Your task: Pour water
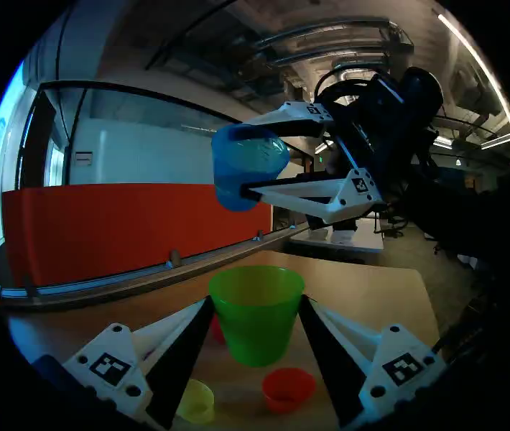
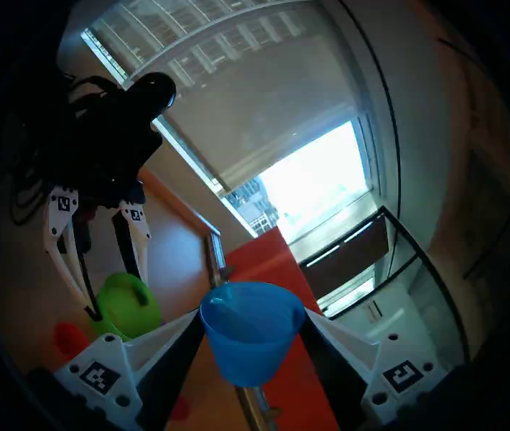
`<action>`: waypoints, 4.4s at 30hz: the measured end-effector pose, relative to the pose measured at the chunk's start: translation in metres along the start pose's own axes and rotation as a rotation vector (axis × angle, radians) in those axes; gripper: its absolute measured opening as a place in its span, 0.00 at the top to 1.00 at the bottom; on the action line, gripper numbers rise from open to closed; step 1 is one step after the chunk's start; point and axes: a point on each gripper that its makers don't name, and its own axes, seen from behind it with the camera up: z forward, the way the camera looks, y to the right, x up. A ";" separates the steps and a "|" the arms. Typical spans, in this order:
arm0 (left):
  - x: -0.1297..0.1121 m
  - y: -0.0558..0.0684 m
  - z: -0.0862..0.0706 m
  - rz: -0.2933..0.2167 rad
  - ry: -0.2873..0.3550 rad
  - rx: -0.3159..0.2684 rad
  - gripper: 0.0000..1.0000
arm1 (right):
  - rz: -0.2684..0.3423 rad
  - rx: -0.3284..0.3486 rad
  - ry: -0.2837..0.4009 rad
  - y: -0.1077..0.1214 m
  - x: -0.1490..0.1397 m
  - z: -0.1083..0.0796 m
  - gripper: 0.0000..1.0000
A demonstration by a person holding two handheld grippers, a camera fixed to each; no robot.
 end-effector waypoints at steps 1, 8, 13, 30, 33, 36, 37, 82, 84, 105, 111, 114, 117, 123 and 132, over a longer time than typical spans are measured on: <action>0.000 0.000 0.000 0.000 0.000 -0.001 0.15 | -0.011 -0.001 -0.002 0.000 0.000 0.001 0.08; 0.000 0.001 0.001 0.004 0.000 -0.002 0.15 | -0.076 -0.006 -0.013 0.000 0.001 0.003 0.08; 0.001 0.001 0.001 0.003 0.003 -0.004 0.15 | -0.103 -0.012 -0.015 0.001 0.002 0.004 0.08; 0.001 0.002 0.001 0.001 0.005 -0.003 0.15 | -0.173 -0.026 -0.014 0.002 0.007 0.006 0.08; 0.002 0.002 0.001 0.004 0.004 -0.004 0.15 | -0.186 -0.030 -0.014 0.004 0.008 0.006 0.08; 0.002 0.003 0.001 0.005 0.005 -0.007 0.15 | -0.192 -0.035 -0.012 0.005 0.009 0.006 0.08; 0.001 0.003 0.001 0.005 0.005 -0.007 0.15 | -0.194 -0.036 -0.012 0.006 0.009 0.006 0.08; 0.000 0.005 0.003 0.015 0.001 -0.013 0.15 | -0.338 -0.073 -0.024 0.014 0.009 0.009 0.08; 0.000 0.005 0.003 0.016 0.001 -0.013 0.15 | -0.345 -0.074 -0.023 0.014 0.010 0.009 0.08; -0.001 0.008 0.004 0.020 0.000 -0.015 0.15 | -0.417 -0.072 -0.028 0.012 0.009 0.011 0.08; 0.000 0.009 0.005 0.021 0.002 -0.015 0.15 | -0.445 -0.077 -0.029 0.013 0.011 0.011 0.08; 0.000 0.009 0.005 0.021 0.002 -0.017 0.15 | -0.458 -0.073 -0.032 0.011 0.011 0.010 0.08; 0.002 0.009 0.005 0.021 0.001 -0.019 0.15 | -0.469 -0.072 -0.033 0.011 0.012 0.010 0.08; 0.003 0.010 0.005 0.021 0.004 -0.019 0.15 | -0.501 -0.080 -0.036 0.013 0.014 0.009 0.08; 0.003 0.012 0.004 0.021 0.005 -0.020 0.15 | -0.544 -0.087 -0.033 0.015 0.019 0.008 0.08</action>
